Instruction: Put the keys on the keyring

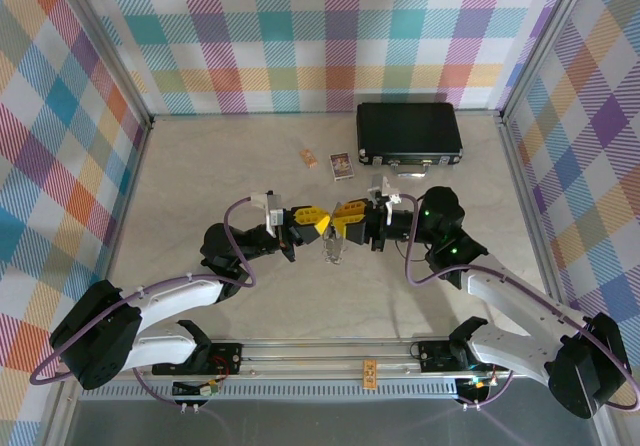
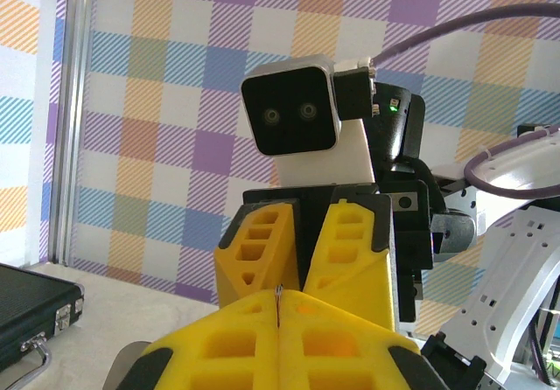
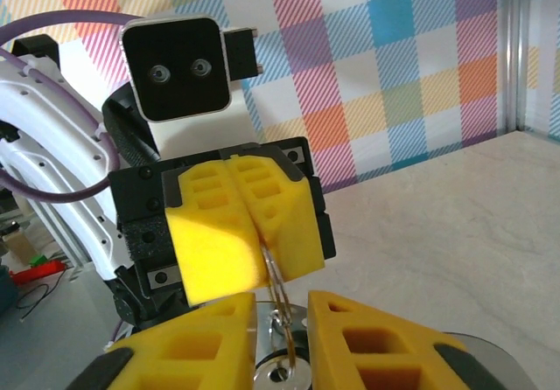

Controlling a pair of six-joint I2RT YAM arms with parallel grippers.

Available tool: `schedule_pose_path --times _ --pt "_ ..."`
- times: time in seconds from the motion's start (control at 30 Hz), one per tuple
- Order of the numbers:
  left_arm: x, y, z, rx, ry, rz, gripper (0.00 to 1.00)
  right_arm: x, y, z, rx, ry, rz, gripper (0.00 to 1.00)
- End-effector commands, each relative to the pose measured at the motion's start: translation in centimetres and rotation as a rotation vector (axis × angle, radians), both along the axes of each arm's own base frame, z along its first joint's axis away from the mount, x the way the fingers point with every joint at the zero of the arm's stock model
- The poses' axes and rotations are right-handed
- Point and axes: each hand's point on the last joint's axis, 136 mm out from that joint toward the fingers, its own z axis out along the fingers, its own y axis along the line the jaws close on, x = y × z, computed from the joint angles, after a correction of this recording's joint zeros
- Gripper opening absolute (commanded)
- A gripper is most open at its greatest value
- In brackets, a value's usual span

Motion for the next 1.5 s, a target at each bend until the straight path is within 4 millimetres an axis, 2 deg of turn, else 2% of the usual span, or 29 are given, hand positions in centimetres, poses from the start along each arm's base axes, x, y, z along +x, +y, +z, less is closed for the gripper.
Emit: schedule_pose_path --times 0.0,0.2,0.4,0.5,0.57,0.67,0.87,1.0,1.23,1.47 --pt "-0.9 0.2 2.7 -0.061 -0.074 -0.03 0.0 -0.6 0.1 2.2 0.039 -0.041 0.056 0.19" --pt "-1.0 0.2 2.7 -0.061 -0.072 -0.035 0.0 -0.8 0.4 2.0 0.029 -0.027 0.092 0.18" --pt "-1.1 0.2 2.7 -0.061 -0.074 -0.033 0.0 -1.0 0.7 1.8 0.01 -0.016 0.125 0.0" --pt "-0.8 0.4 2.5 -0.061 -0.067 -0.017 0.0 -1.0 0.5 1.6 -0.008 -0.023 0.108 0.0" --pt "-0.6 0.5 2.4 -0.062 -0.061 0.004 0.15 -1.1 0.2 1.5 -0.025 -0.04 0.09 0.0" --pt "-0.1 0.9 1.8 -0.041 -0.046 0.028 0.19 -1.1 -0.2 1.1 -0.073 -0.055 0.067 0.0" --pt "0.1 1.1 0.6 0.066 -0.05 0.065 0.2 -1.2 -0.8 -0.2 -0.192 -0.064 0.051 0.0" --pt "0.7 1.1 -1.3 0.202 -0.031 0.111 0.21 -1.1 -0.9 -0.7 -0.283 -0.048 0.059 0.0" --pt "0.2 1.5 -3.0 0.301 -0.054 0.121 0.23 -0.2 -1.7 -3.4 -0.496 -0.068 0.041 0.0" --pt "0.1 1.4 -4.5 0.378 -0.073 0.112 0.24 0.3 -1.5 -5.4 -0.683 -0.162 0.065 0.0"
